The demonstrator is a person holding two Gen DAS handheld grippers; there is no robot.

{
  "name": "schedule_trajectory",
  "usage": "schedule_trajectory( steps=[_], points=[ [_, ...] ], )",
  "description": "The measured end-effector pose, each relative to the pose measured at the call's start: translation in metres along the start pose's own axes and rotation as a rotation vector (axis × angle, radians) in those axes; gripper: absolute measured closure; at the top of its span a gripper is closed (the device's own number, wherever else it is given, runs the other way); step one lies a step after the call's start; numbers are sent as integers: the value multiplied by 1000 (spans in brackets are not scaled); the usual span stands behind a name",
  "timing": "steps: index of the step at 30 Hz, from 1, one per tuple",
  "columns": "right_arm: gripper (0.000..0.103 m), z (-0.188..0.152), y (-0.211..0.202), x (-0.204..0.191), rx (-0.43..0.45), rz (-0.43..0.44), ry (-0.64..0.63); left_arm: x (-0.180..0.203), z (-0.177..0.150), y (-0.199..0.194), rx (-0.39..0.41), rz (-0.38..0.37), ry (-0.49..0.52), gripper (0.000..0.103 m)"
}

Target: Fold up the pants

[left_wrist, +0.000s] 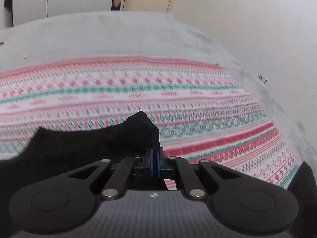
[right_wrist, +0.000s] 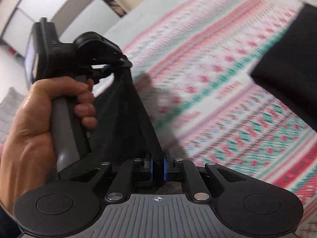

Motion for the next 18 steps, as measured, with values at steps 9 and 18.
schedule_trajectory(
  steps=[9,18],
  points=[
    [93,-1,17,2,-16,-57,-14,-7,0,1,-1,-32,18,81],
    [93,2,7,4,20,-52,-47,-2,-2,-3,21,-42,6,81]
  ],
)
Point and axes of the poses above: each gripper's, at about its wrist camera, not at the fingertips, and y roughly the way its jaws point, x to its right, z to its top, the point moved 7 cm from there along y, roughly the way its jaws point, and after that the axes turned 2 degrees about y, right-handed, at the moved point
